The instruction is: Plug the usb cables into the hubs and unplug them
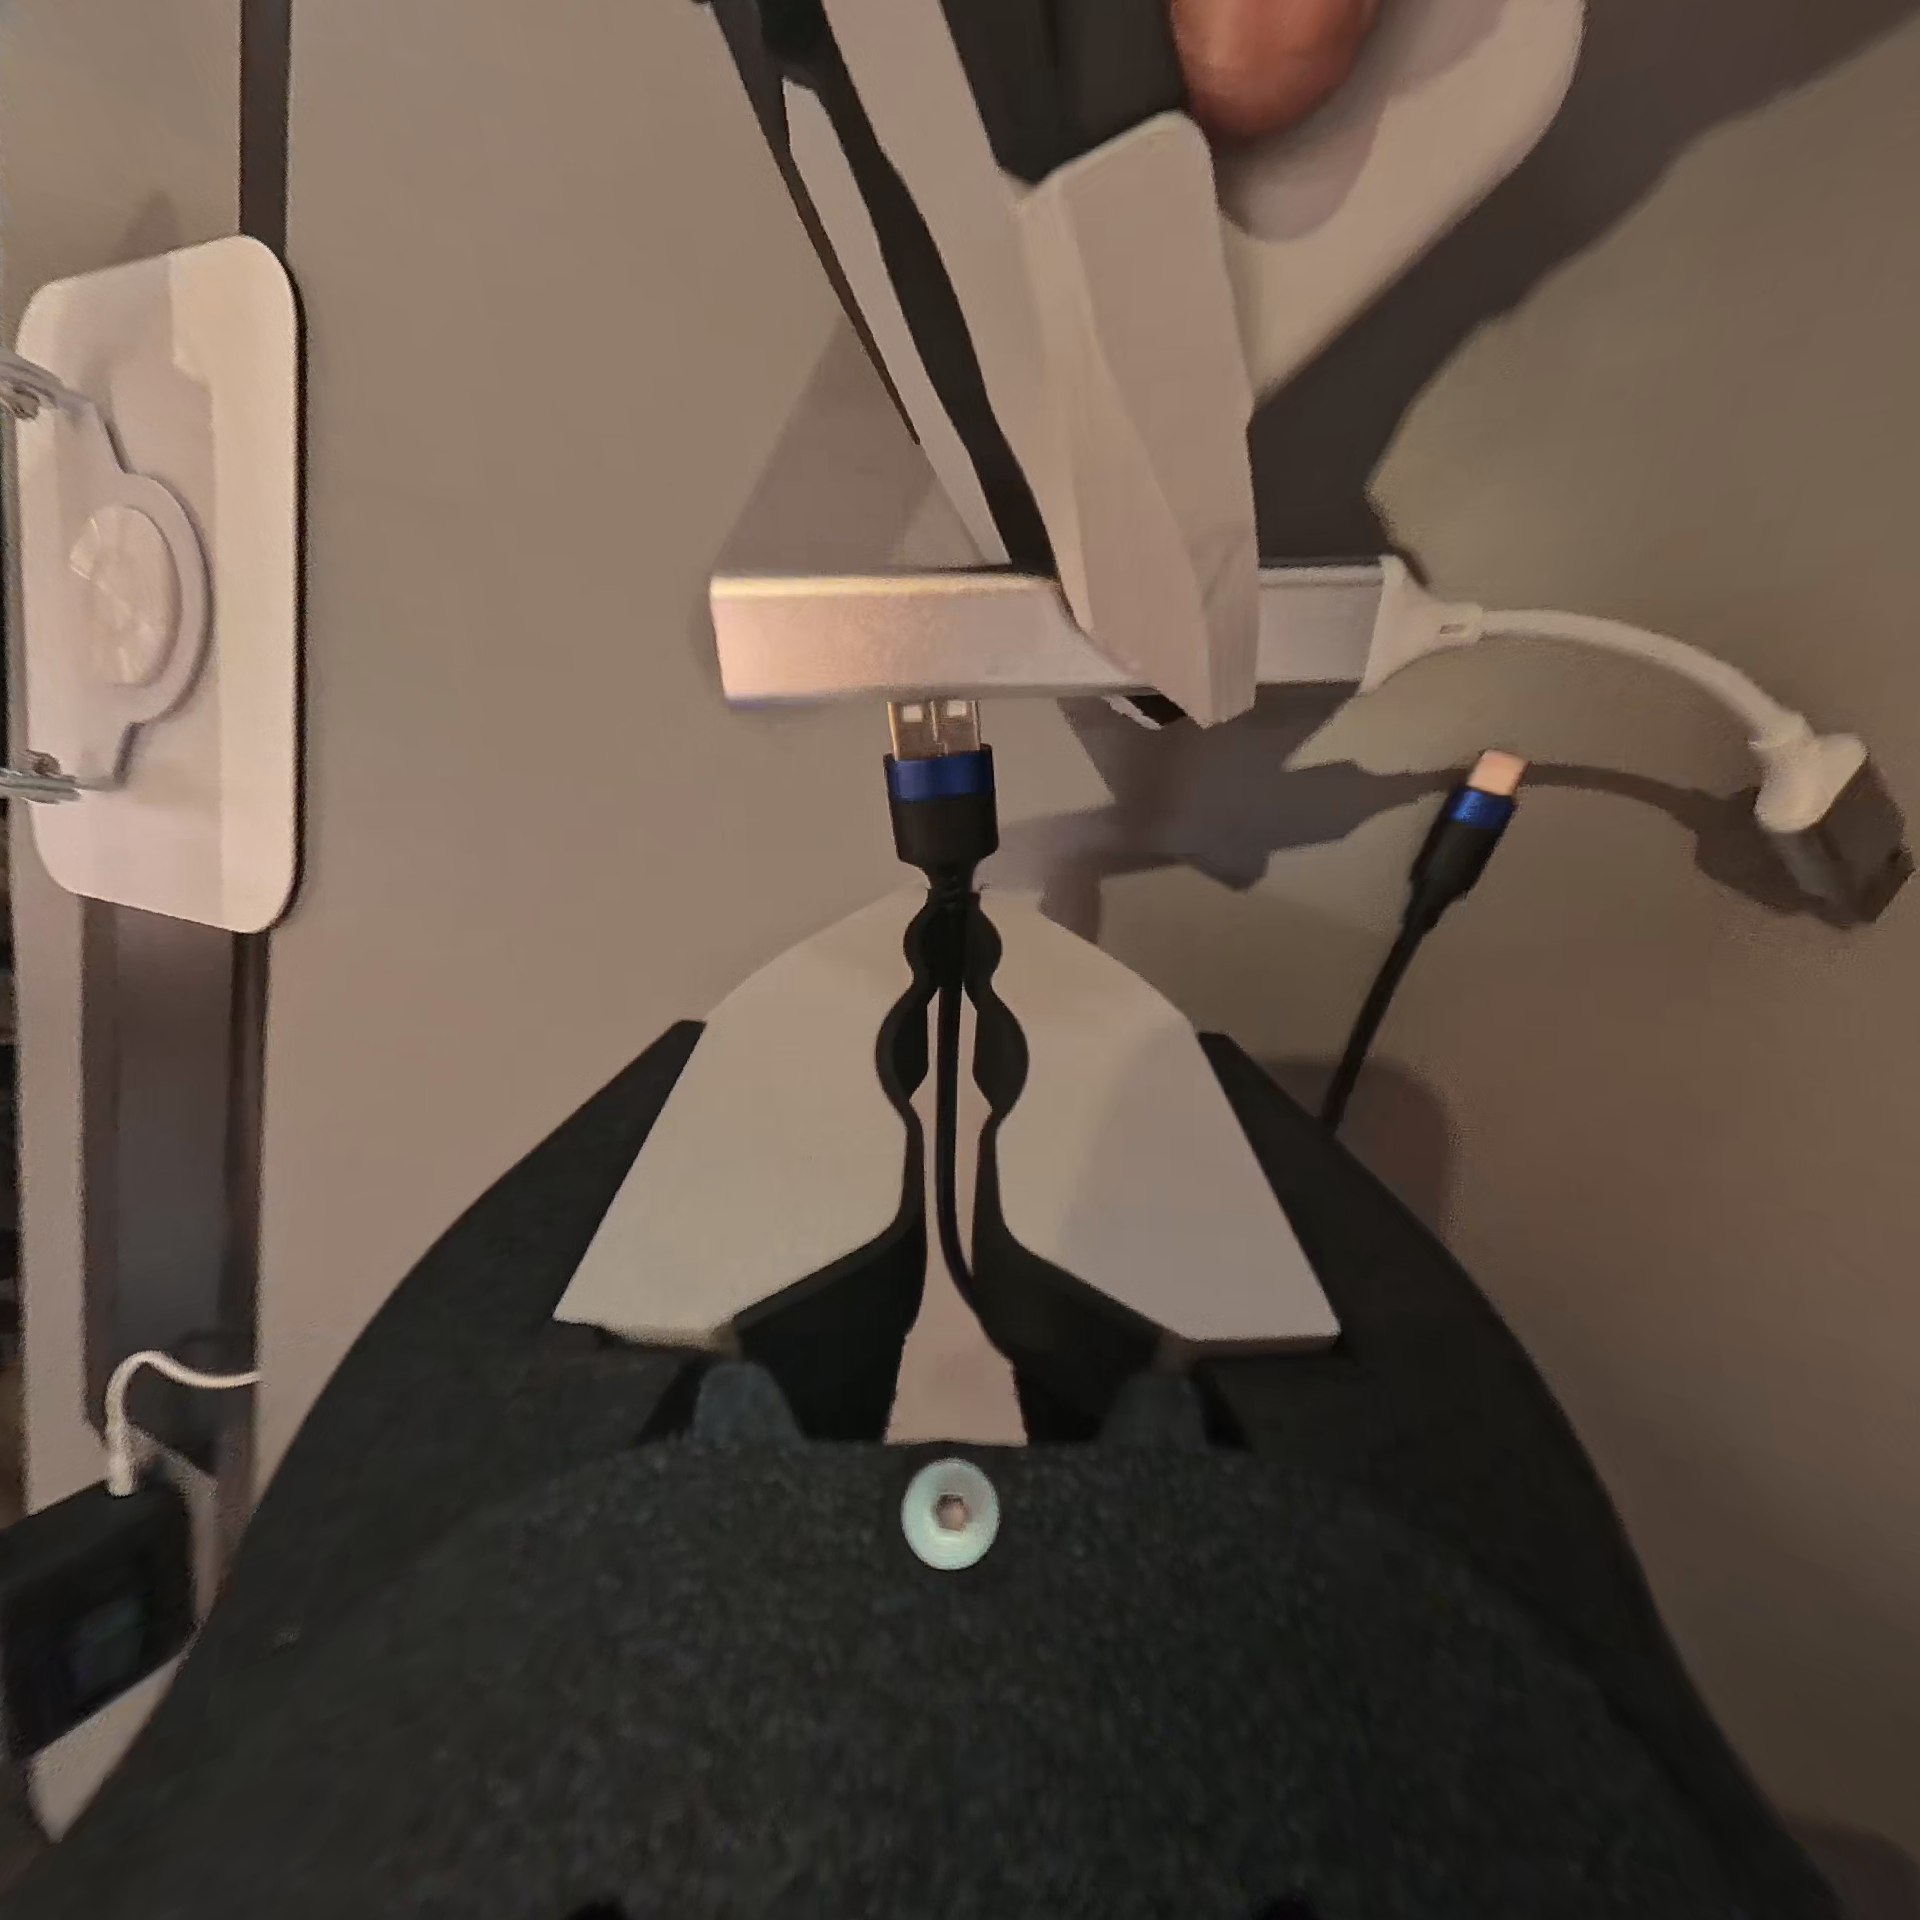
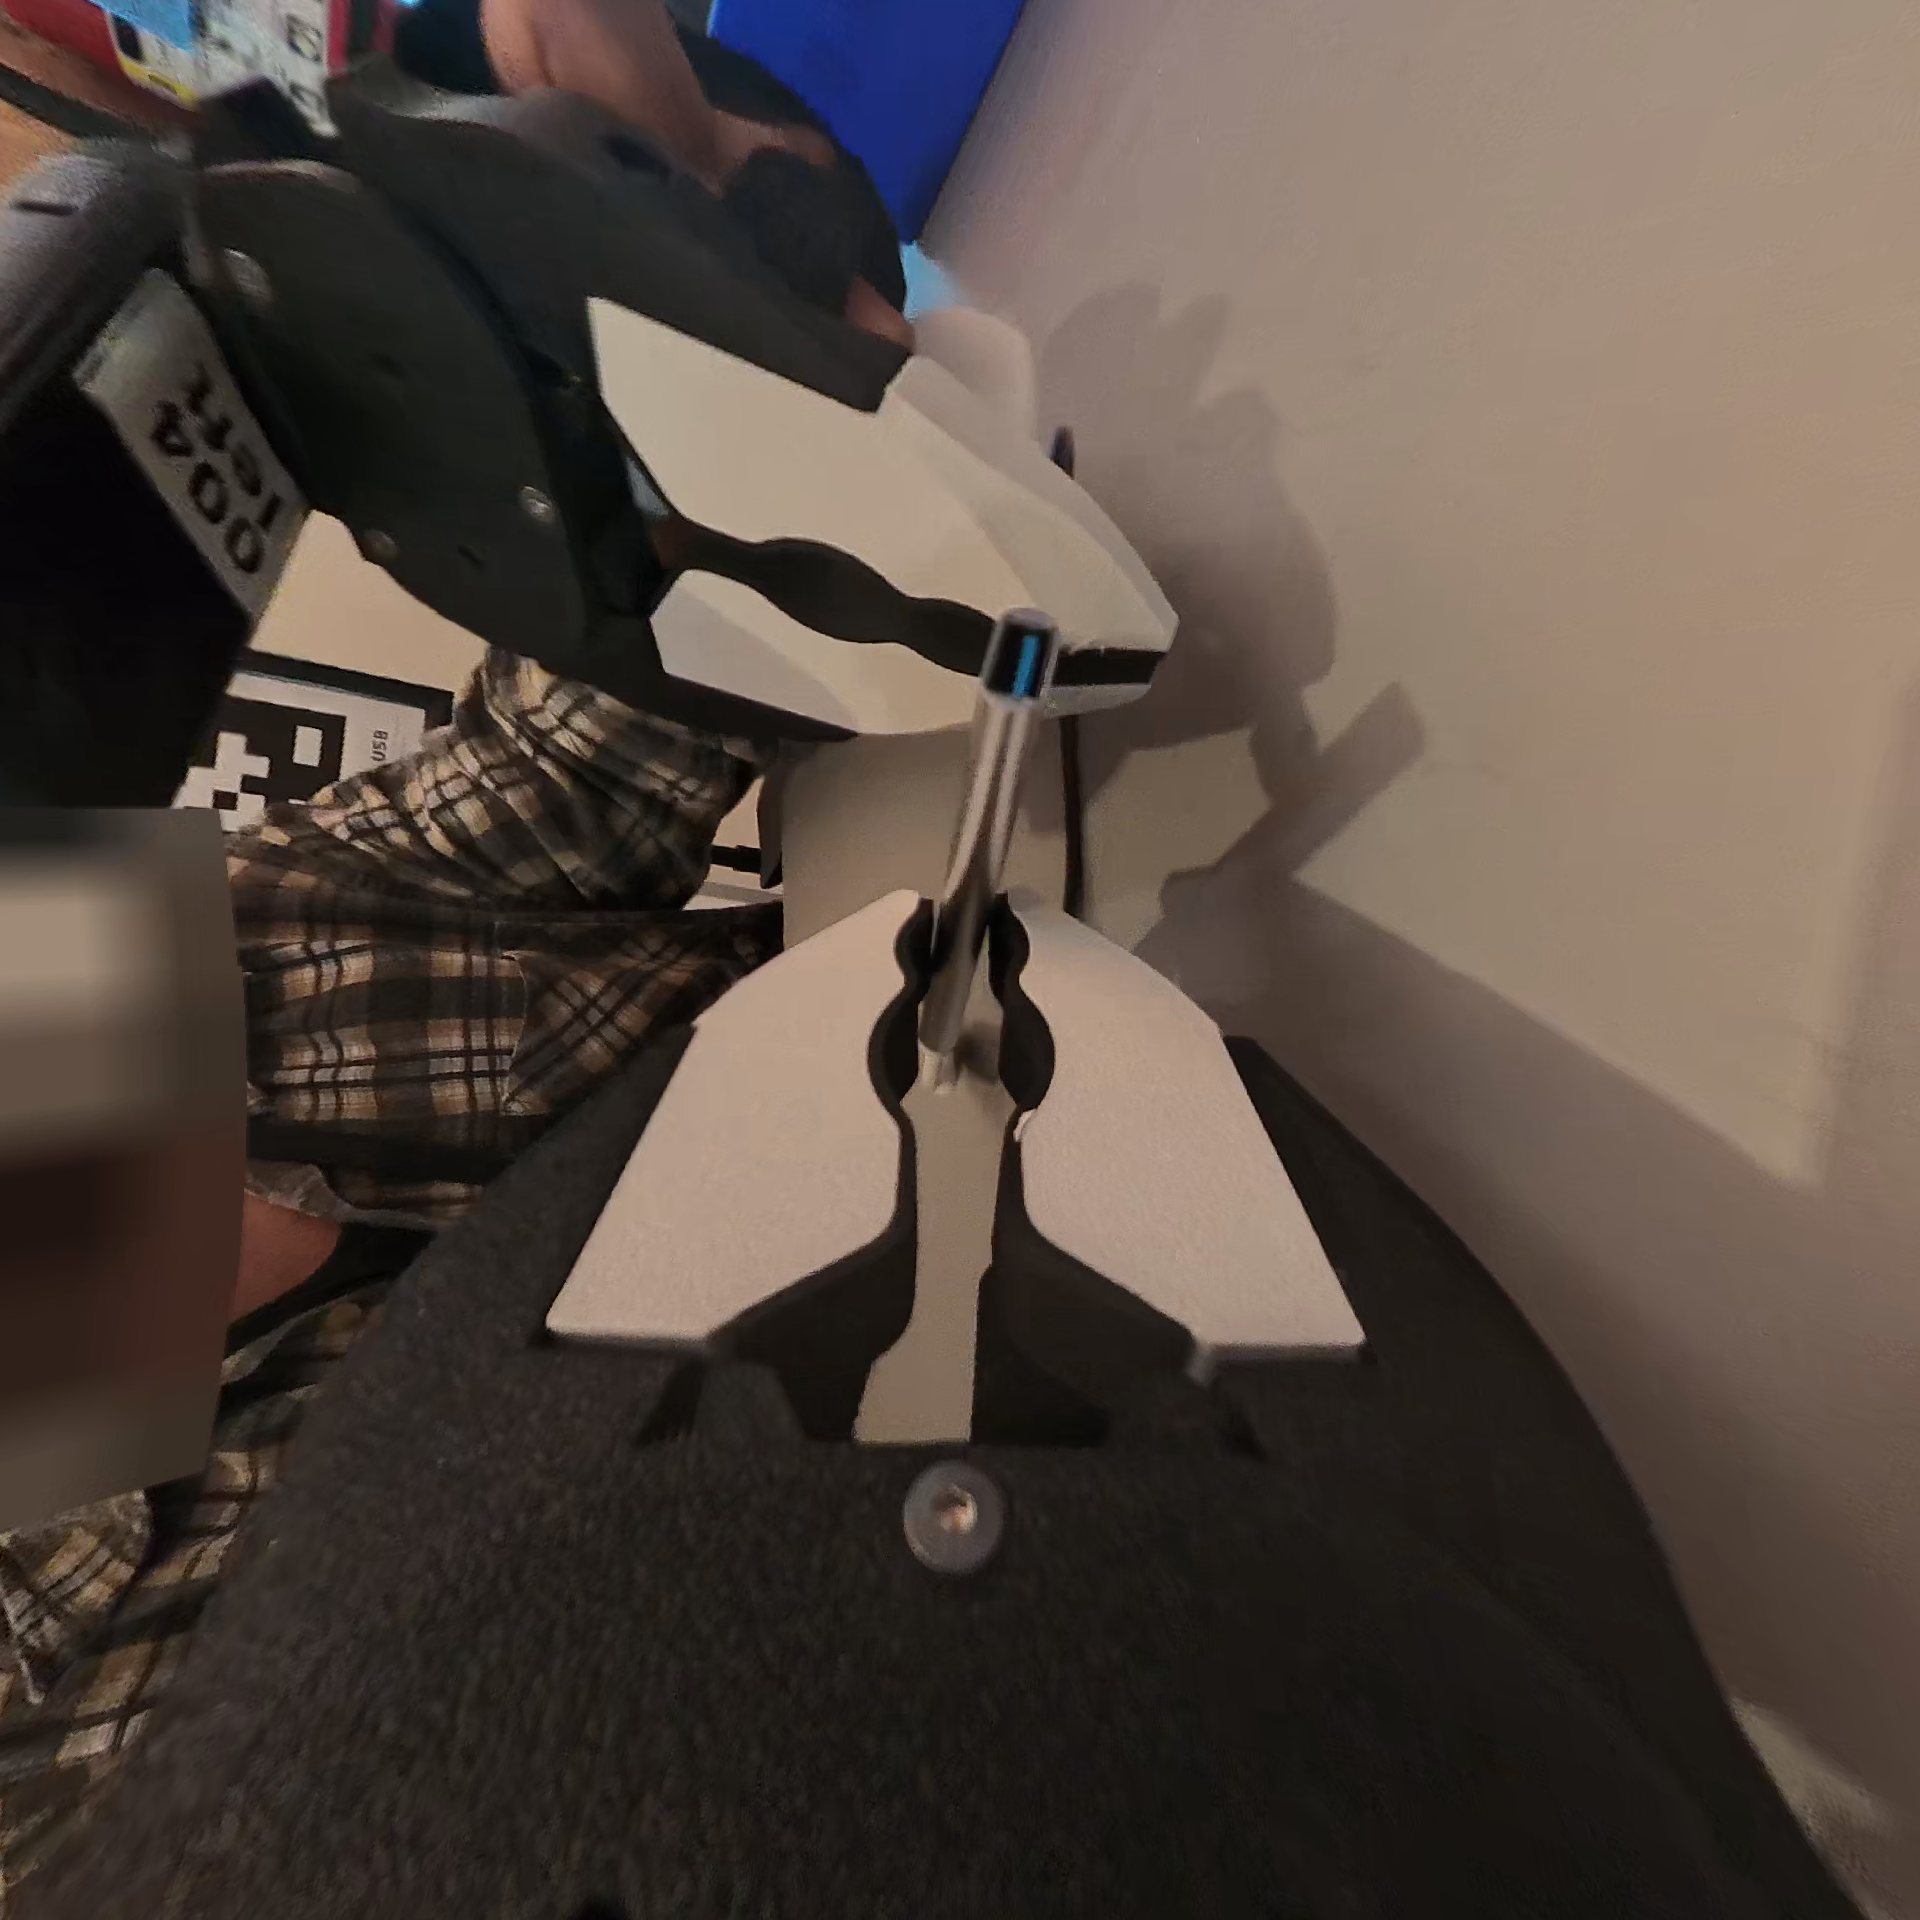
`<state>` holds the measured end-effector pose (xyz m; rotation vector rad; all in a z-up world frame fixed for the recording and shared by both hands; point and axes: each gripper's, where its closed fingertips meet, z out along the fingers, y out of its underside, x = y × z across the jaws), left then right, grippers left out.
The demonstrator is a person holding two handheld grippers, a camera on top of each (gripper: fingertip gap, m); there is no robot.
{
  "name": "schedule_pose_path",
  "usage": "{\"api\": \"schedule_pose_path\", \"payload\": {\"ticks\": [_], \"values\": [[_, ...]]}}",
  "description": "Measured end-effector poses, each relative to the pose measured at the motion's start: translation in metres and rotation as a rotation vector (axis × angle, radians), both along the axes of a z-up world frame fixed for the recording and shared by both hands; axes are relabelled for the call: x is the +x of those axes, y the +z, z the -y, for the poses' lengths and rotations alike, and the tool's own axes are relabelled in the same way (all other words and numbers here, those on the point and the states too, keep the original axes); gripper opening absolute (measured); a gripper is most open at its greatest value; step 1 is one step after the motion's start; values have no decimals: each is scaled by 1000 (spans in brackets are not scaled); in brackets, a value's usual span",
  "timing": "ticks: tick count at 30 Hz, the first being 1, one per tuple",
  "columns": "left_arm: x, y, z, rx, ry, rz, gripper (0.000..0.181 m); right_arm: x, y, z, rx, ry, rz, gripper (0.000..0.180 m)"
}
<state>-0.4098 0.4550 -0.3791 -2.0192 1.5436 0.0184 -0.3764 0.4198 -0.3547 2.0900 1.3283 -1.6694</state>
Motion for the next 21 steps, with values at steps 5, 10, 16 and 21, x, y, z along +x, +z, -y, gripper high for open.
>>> {"api": "schedule_pose_path", "payload": {"ticks": [5, 10, 16, 21], "values": [[-3, -14, 3, -52, 79, 92, 2, -2, -5, -1, -11, -36, -21, 12], [-7, -25, 3, -90, 143, 145, 2, -4, -12, -5, -26, -88, -34, 17], [-8, -33, 4, -110, 191, 187, 2, -6, -18, -15, -26, -181, -61, 26], [-6, -36, 4, -114, 202, 208, 3, -10, -30, -23, -33, -248, -52, 29]]}}
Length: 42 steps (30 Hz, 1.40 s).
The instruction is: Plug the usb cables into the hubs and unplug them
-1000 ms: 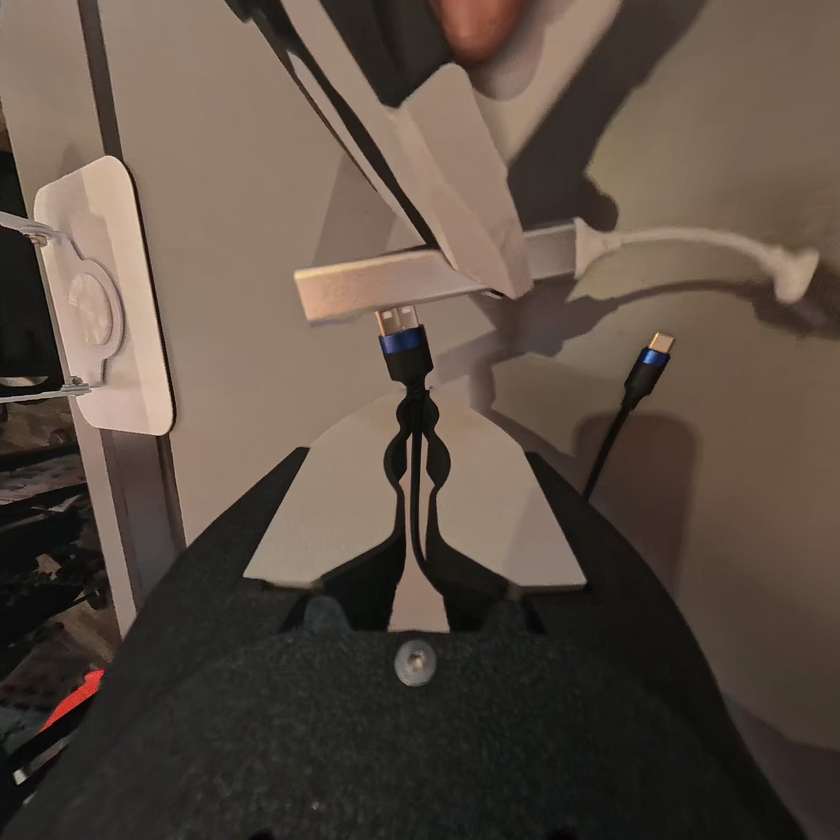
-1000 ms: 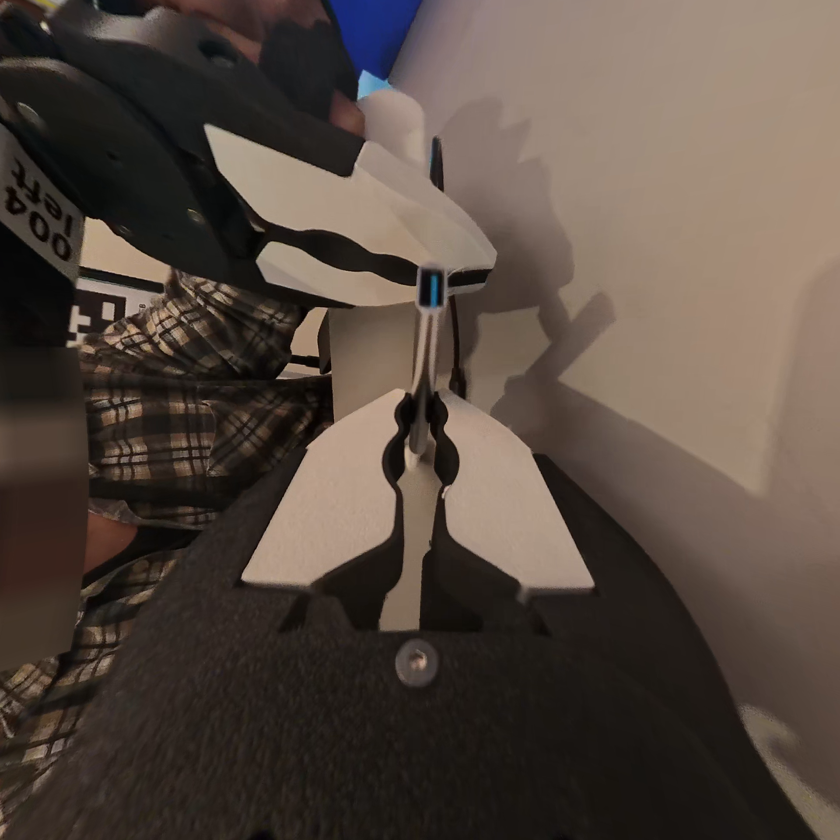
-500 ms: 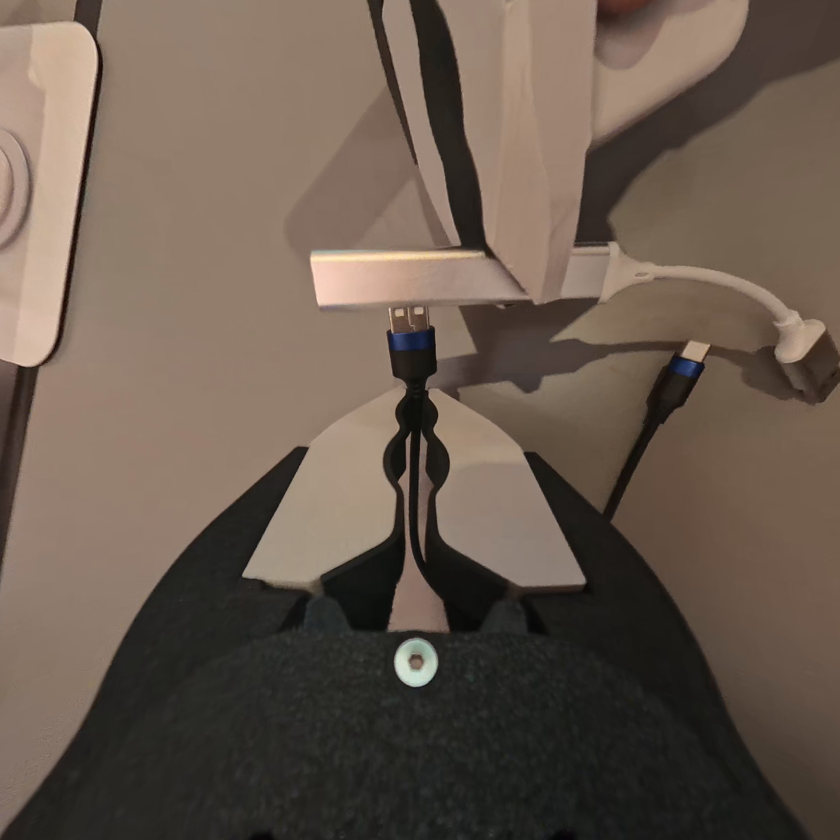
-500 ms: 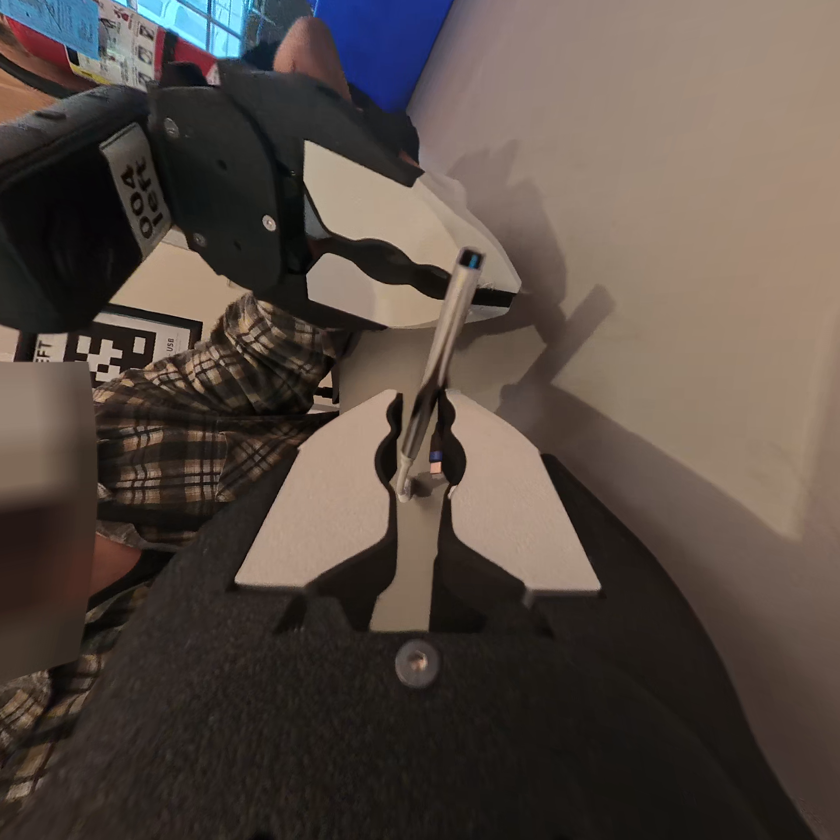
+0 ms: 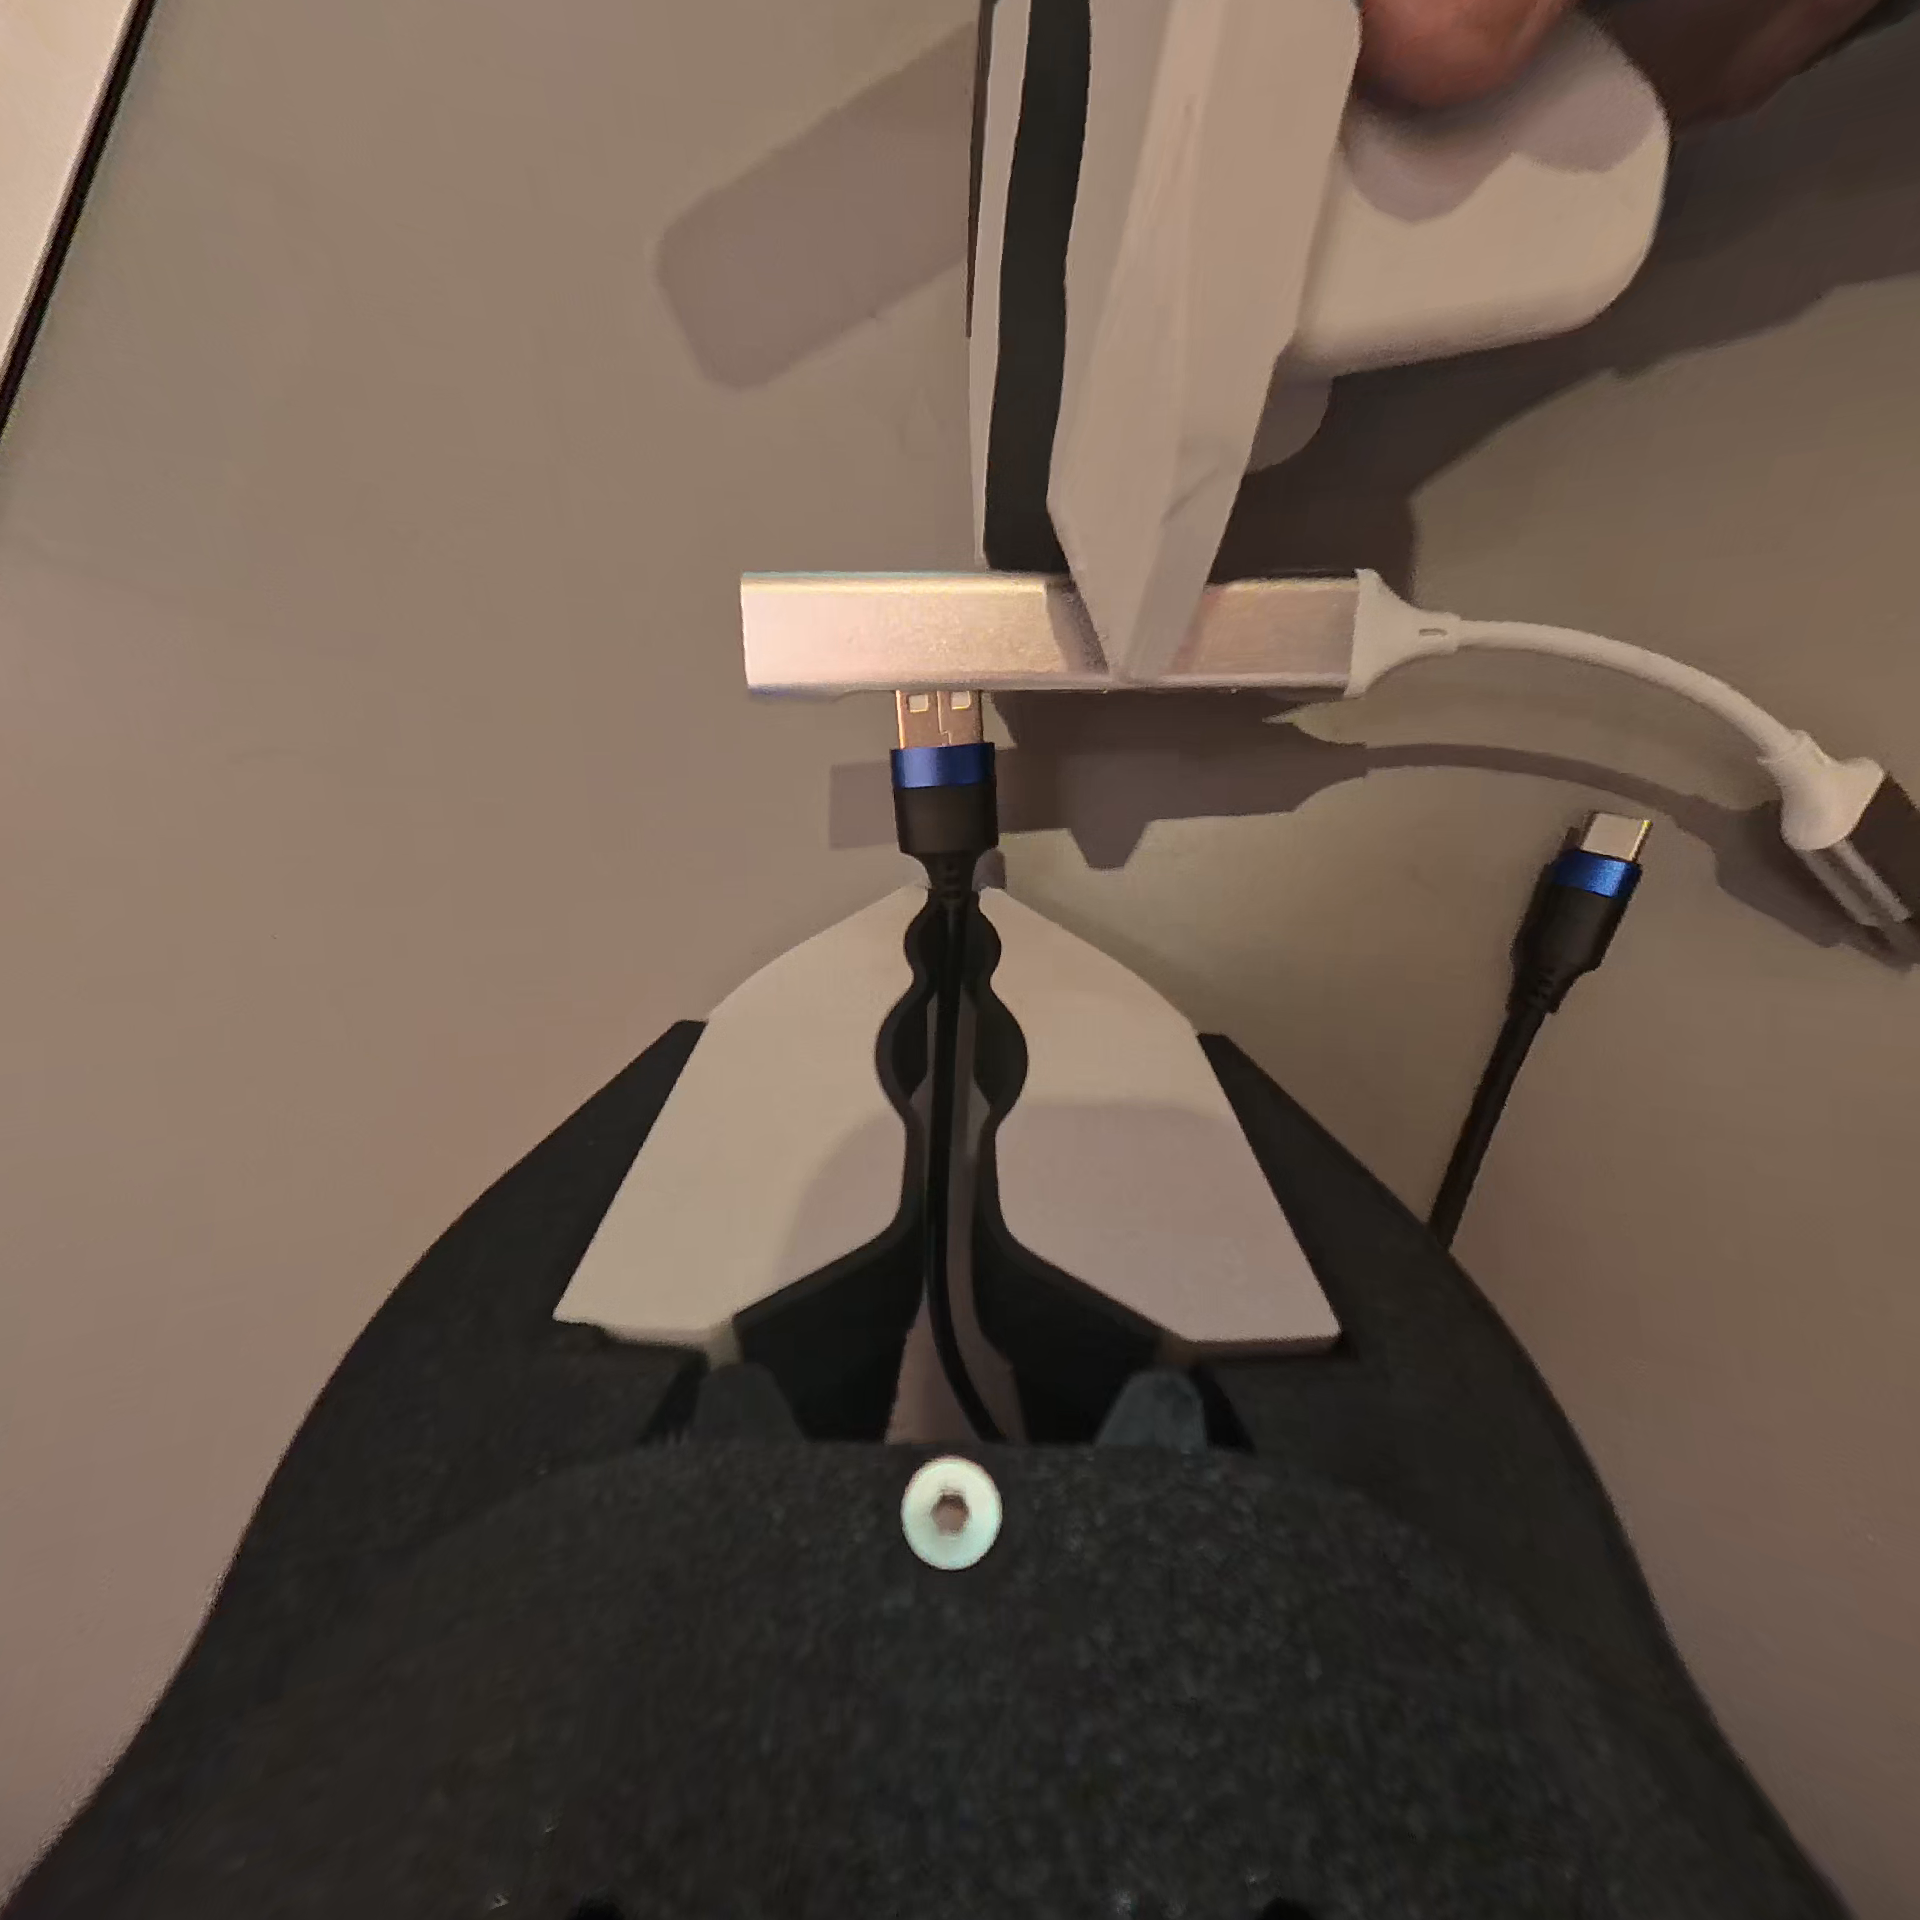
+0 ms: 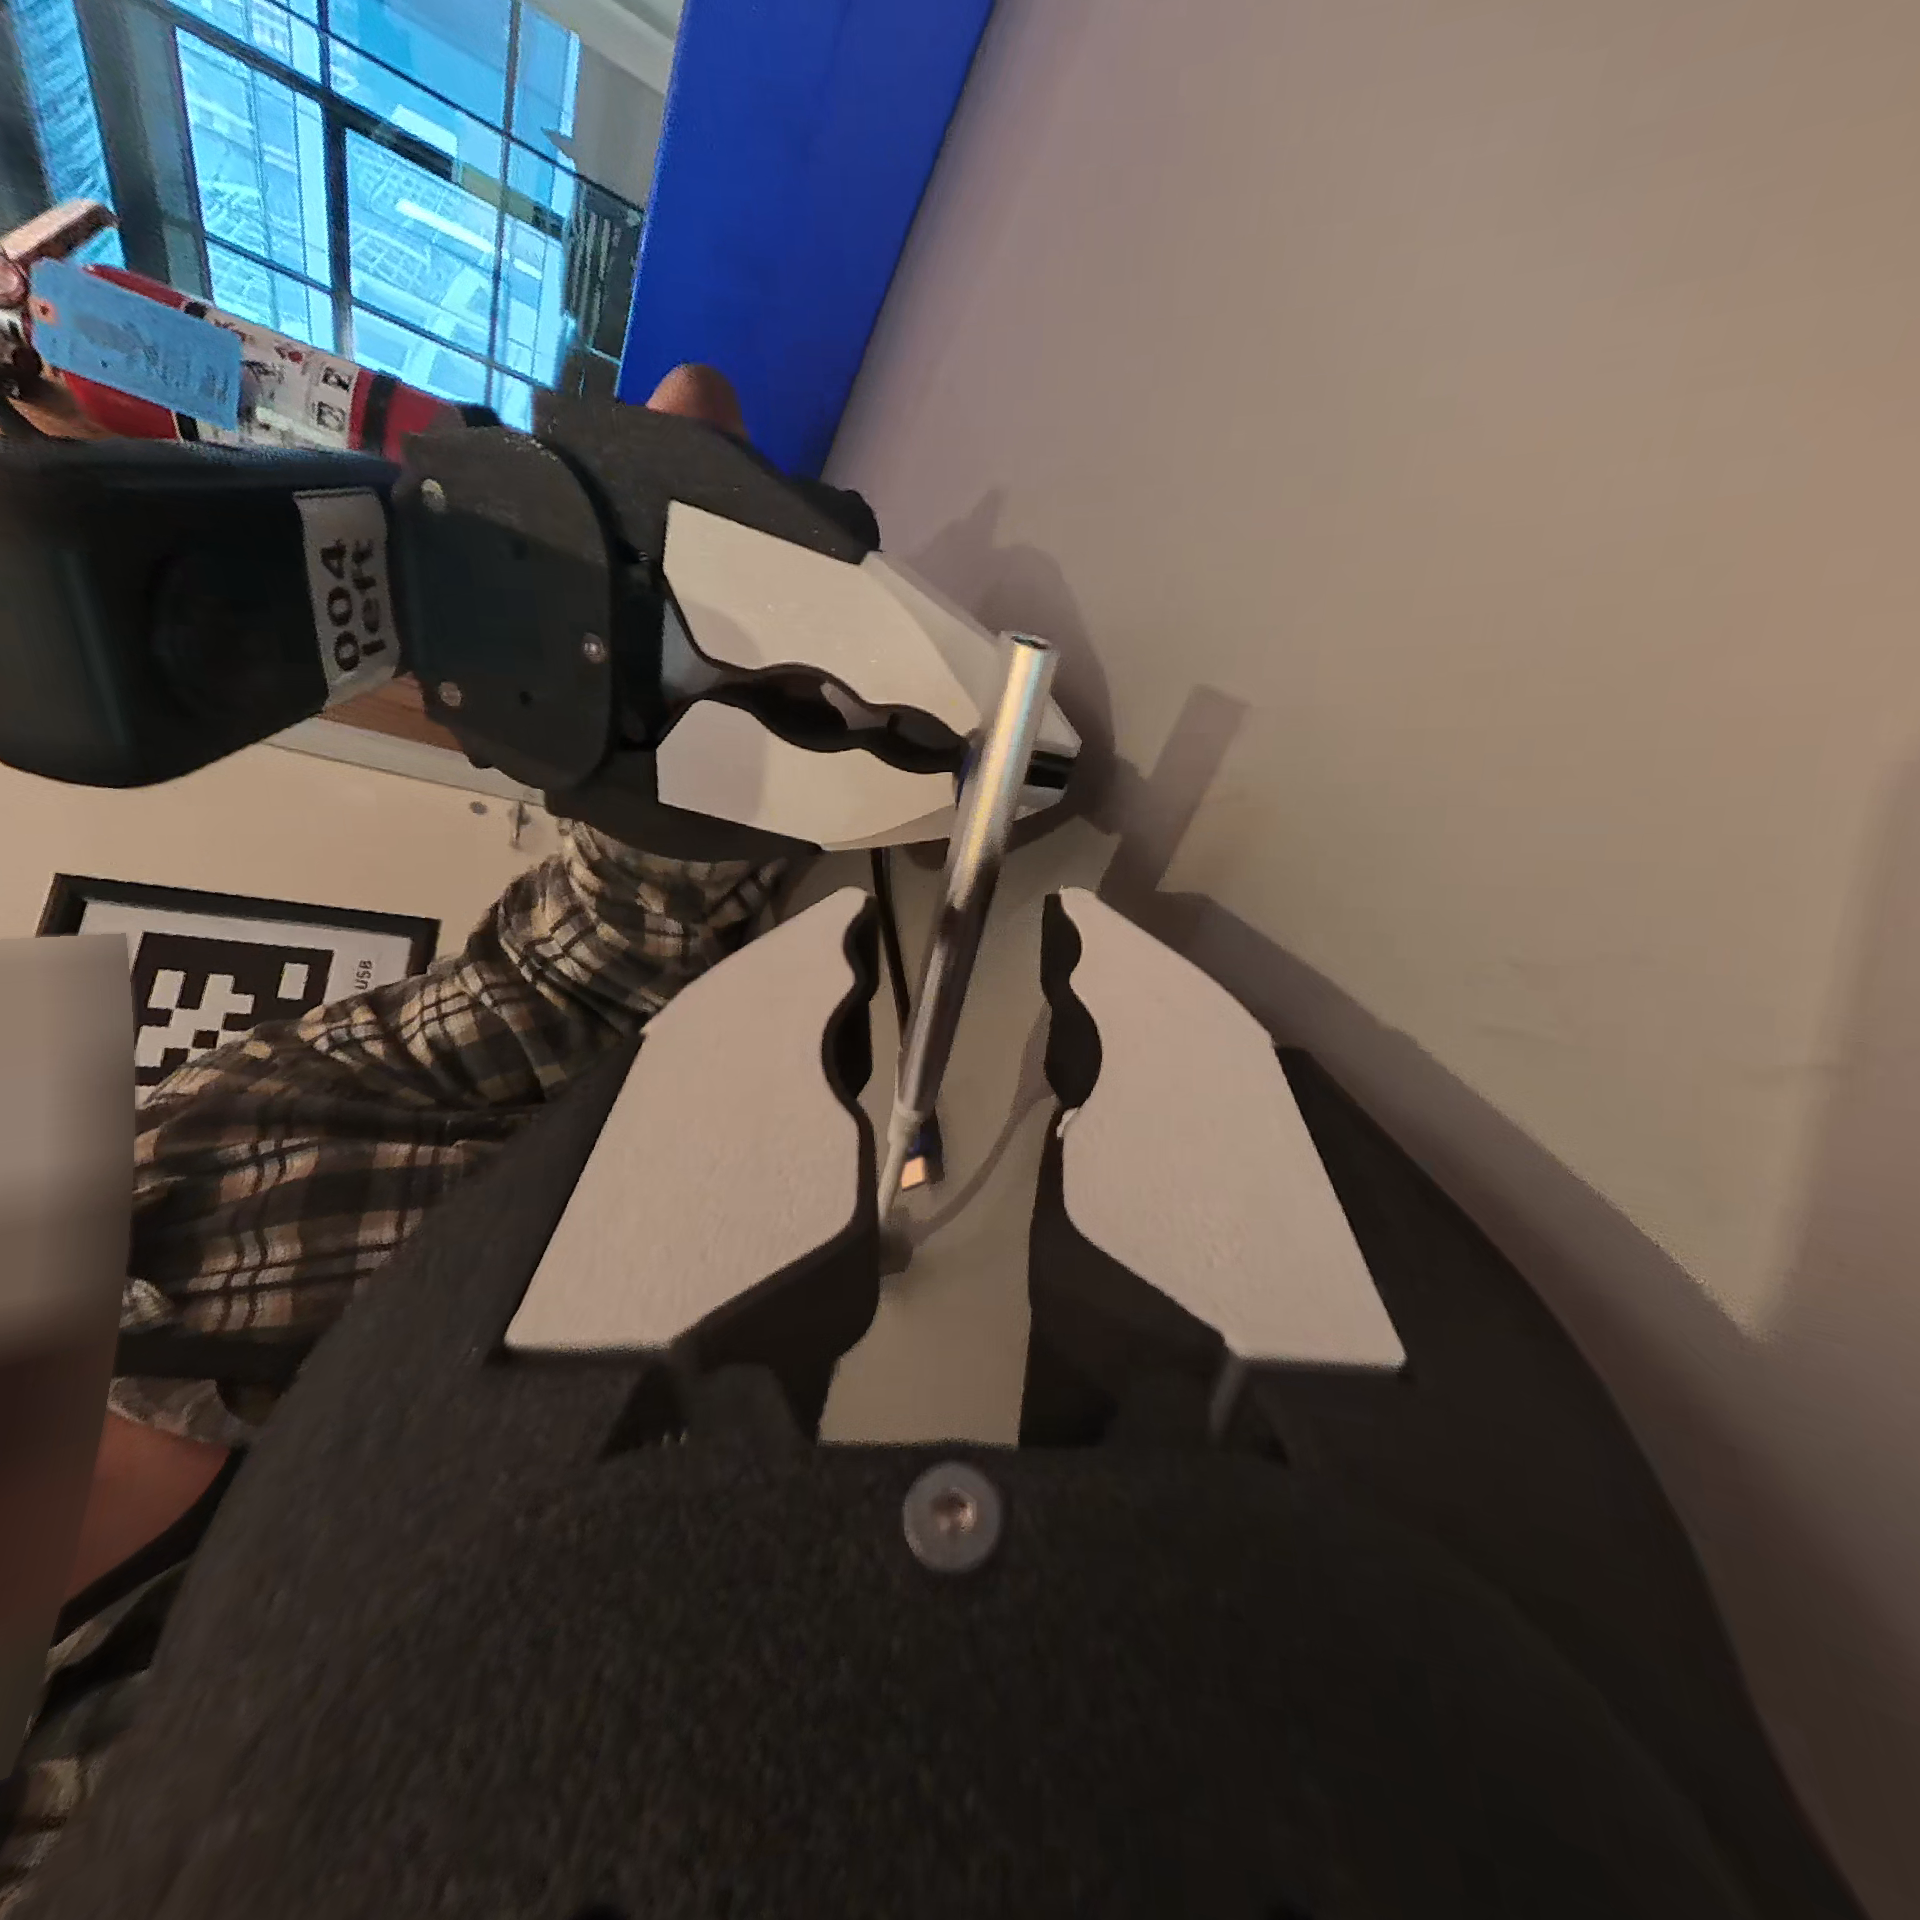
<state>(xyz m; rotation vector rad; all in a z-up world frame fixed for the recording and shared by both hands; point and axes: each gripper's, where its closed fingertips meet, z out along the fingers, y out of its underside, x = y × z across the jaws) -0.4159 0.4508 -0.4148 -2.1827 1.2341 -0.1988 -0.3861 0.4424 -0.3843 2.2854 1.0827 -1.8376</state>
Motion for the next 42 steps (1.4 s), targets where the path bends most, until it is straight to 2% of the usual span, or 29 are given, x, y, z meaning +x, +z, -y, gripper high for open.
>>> {"api": "schedule_pose_path", "payload": {"ticks": [9, 11, 16, 24, 32, 38, 42], "values": [[-6, 8, -5, 17, 61, 62, 2, -1, 6, 9, -51, 1, -63, 23], [-6, 10, -5, 21, 69, 77, 2, -3, 9, 11, -53, 1, -74, 10], [-7, 17, -4, 49, 69, 98, 3, -6, 10, 11, -63, 4, -53, 7], [-9, 14, -2, 126, -76, -155, 3, -1, 10, 13, 82, 112, 99, 7], [-8, 26, -8, 184, -116, -169, 2, 0, 14, 20, 132, 207, 189, 7], [-10, 34, -10, 213, -63, -162, 4, -3, 19, 17, 102, 159, 110, 7], [-7, 37, -12, 212, -19, -88, 15, -3, 21, 19, 47, 127, 31, 7]]}}
